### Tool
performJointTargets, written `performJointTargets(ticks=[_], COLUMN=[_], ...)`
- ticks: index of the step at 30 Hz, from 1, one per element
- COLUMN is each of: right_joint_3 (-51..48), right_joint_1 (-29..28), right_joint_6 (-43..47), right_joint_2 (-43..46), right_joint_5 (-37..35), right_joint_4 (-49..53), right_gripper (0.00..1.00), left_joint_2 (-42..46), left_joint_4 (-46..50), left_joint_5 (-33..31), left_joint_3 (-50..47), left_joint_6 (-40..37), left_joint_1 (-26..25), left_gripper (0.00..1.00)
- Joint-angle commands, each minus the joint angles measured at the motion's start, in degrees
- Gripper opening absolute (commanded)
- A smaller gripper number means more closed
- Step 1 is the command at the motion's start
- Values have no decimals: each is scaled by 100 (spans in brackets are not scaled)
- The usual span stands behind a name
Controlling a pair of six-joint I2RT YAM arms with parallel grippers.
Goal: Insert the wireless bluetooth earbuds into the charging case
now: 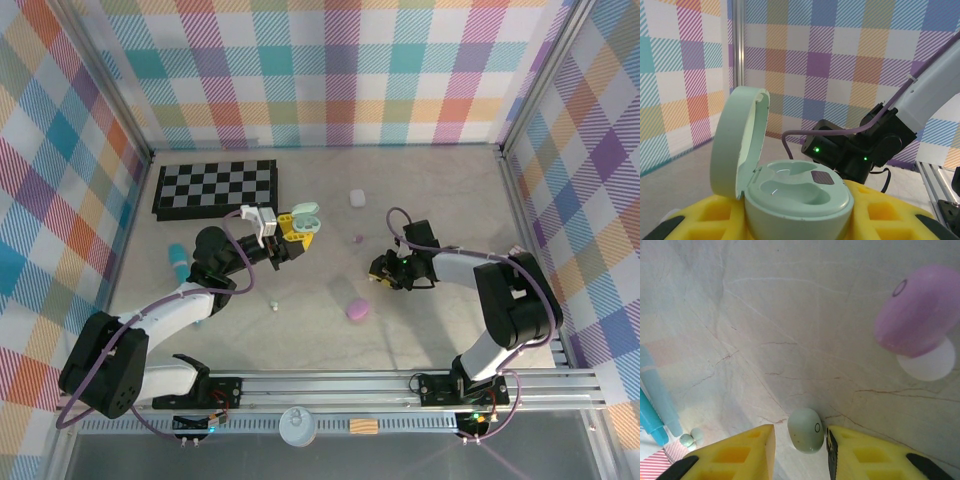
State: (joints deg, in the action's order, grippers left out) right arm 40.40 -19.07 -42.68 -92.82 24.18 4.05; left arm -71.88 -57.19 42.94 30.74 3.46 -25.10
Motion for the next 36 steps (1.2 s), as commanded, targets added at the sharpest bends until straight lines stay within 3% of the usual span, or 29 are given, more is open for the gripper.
performJointTargets(ticks=[1,18,36], right_joint_3=[74,146,188], right_joint_1=[-8,-17,-12], right_joint_6=[12,-56,-100], right_joint_2=[-59,-361,-473], right_joint_5=[153,341,357], right_joint_4=[-300,-526,-518], right_gripper=[33,31,22], left_joint_2=[-37,-63,-83], left_joint_4=[-352,-355,-381], left_joint_5=[107,116,124], left_joint_3=[55,87,88], left_joint_6=[47,53,56], left_joint_1=[-56,-56,-56], left_gripper=[32,32,32])
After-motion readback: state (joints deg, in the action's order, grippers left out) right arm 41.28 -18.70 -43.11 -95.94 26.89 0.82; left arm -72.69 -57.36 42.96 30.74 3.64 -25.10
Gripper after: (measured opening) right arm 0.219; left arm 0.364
